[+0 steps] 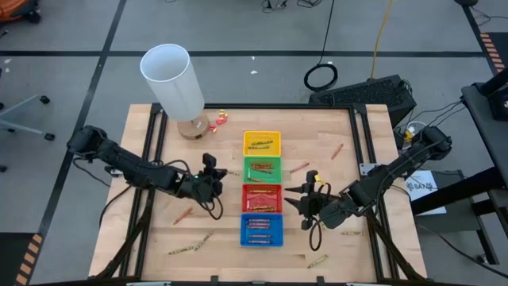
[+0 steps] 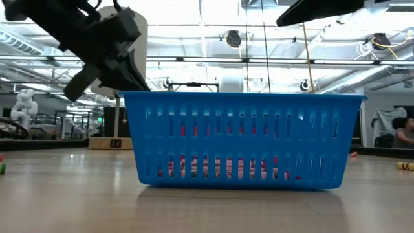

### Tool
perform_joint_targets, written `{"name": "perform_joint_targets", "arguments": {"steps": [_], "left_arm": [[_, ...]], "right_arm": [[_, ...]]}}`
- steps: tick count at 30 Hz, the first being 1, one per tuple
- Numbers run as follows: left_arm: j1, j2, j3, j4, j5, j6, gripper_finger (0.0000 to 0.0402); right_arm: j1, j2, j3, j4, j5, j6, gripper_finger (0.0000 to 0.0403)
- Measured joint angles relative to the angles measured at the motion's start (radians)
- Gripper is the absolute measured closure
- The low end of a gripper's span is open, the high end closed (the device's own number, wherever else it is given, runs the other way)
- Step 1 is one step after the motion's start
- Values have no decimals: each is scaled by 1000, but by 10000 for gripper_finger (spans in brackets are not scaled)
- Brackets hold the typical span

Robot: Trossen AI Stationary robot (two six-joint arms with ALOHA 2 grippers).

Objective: Sort crayons
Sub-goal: Put the green crayon into the yellow bin

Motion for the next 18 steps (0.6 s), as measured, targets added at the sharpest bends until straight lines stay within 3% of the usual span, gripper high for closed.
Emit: {"name": "perform_joint_targets", "arguments": {"steps": [6,18], "left_arm": [[45,0,0,30,-2,156,382],[61,0,0,30,-1,140,382]], "right_arm": [[0,0,0,-3,-5,0,277],[0,0,0,-4,-11,0,277]]}}
